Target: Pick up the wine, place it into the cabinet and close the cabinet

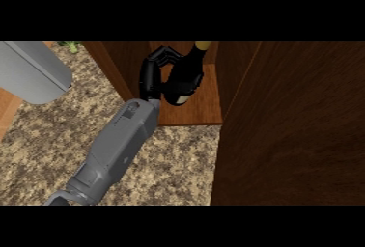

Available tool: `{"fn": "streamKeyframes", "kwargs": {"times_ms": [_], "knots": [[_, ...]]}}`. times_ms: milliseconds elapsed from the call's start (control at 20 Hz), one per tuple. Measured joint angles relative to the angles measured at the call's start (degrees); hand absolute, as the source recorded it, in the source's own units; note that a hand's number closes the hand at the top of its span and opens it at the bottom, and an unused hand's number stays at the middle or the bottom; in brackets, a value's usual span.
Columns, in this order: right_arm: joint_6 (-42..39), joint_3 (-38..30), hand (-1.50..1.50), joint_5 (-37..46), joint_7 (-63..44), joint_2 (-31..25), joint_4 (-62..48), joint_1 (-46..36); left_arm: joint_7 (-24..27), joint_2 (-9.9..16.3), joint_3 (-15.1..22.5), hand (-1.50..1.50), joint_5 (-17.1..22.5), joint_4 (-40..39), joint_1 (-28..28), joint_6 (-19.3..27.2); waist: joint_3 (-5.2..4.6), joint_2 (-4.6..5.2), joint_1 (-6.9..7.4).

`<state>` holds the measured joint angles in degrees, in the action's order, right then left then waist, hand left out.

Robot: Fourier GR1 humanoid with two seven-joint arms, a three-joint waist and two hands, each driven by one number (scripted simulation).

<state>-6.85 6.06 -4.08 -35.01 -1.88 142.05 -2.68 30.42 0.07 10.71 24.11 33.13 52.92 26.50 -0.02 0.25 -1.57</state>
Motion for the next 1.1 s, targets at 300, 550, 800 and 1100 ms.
{"fn": "streamKeyframes", "kwargs": {"times_ms": [300,550,800,1100], "knots": [[-0.67,-0.1,-1.5,0.11,1.03,0.08,-0.24,0.99,4.91,0.11,-2.62,1.5,-0.96,-7.15,4.79,1.08,0.03,0.16,-0.32],[-0.77,-0.24,-1.5,-0.11,1.07,0.21,-0.35,0.44,7.41,-0.08,-5.07,1.5,-1.07,-11.95,8.12,1.67,0.02,0.27,-0.5],[-0.38,-0.12,-1.5,-0.33,-0.33,0.35,-0.3,-1.24,8.8,-0.09,-8.12,1.5,0.46,-16.07,10.62,0.09,0.02,0.44,-1.14],[-0.43,1.49,-1.5,-0.15,-0.13,1.02,-0.5,-0.9,9.6,-0.09,-11.55,1.5,3.85,-19.04,12.02,-2.07,0.02,0.62,-1.69]]}}
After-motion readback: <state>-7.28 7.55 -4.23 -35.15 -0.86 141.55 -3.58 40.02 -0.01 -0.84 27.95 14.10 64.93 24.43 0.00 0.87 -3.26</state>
